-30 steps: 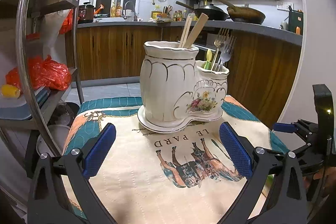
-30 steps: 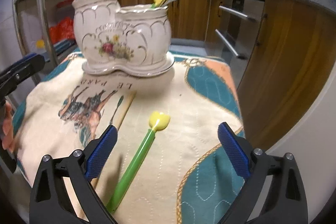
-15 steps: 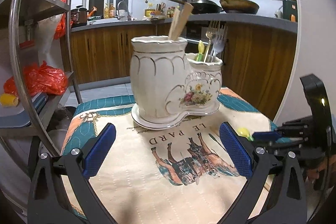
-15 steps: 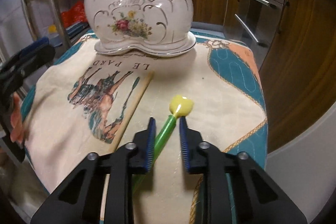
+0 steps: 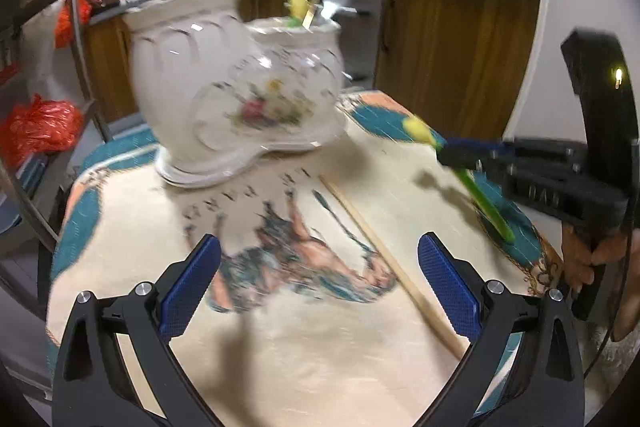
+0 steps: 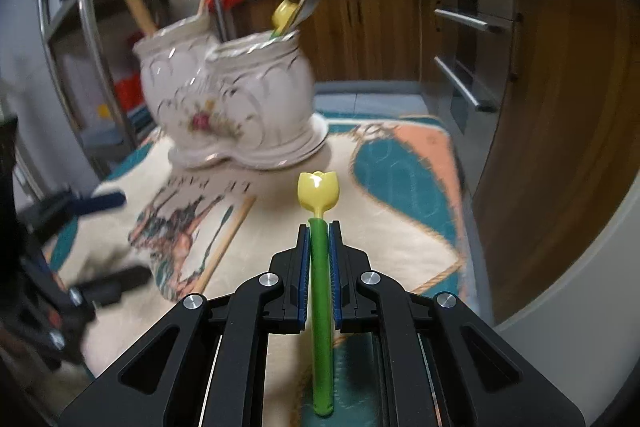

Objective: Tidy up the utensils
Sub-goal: 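Grasp the green tulip-topped utensil with the right tool while the left tool grasps the last chopstick, then lift chopstick toward tall cup with left tool while right tool carries green utensil toward short cup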

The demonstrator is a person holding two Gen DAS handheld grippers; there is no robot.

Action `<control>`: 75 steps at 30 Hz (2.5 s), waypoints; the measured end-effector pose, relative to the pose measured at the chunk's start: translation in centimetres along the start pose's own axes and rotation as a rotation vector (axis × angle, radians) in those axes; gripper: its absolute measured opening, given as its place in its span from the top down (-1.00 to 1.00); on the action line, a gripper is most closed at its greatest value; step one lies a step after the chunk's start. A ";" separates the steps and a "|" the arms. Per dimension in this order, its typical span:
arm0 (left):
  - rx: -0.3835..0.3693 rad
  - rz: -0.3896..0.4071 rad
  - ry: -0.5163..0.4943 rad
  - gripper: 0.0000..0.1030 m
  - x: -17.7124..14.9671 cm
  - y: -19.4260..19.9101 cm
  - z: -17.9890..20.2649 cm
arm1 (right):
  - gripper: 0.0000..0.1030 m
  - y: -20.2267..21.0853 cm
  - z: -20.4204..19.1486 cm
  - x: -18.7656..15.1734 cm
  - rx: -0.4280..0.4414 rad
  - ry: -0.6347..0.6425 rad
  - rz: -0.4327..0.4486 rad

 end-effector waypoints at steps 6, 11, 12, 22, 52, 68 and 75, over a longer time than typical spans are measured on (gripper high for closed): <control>0.006 -0.052 -0.026 -0.77 -0.2 -1.2 2.6 | 0.80 0.7 1.4 0.4 0.003 -0.039 0.030; 0.023 -0.107 -0.052 -0.24 -0.3 -2.3 3.8 | 0.80 1.3 0.9 0.1 0.024 -0.028 0.038; 0.027 -0.125 -0.058 -0.13 -0.4 -2.7 3.9 | 0.80 1.4 0.7 0.0 0.028 -0.024 0.039; -0.030 -0.189 -0.066 0.87 -0.8 -2.2 1.6 | 0.80 1.8 -1.6 -1.2 0.059 0.054 0.024; -0.028 -0.158 -0.116 0.88 -2.8 -0.4 -1.9 | 0.79 -0.3 -4.3 -4.3 0.094 0.169 -0.153; -0.013 0.251 -0.068 0.88 0.0 9.1 -6.7 | 0.80 3.5 -6.1 1.5 0.156 0.095 0.168; -0.040 0.397 -0.005 0.88 1.8 11.3 -8.7 | 0.80 4.7 -7.5 5.1 0.179 0.076 0.285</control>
Point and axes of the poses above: each gripper's, at about its wrist camera, not at the fingertips, and y roughly against the way its jaws point, z to its right, x to its top, the point moved 8 cm from there along -y, roughly the way its jaws point, and after that the axes turned 11 degrees about -y, right-handed, at the moved point
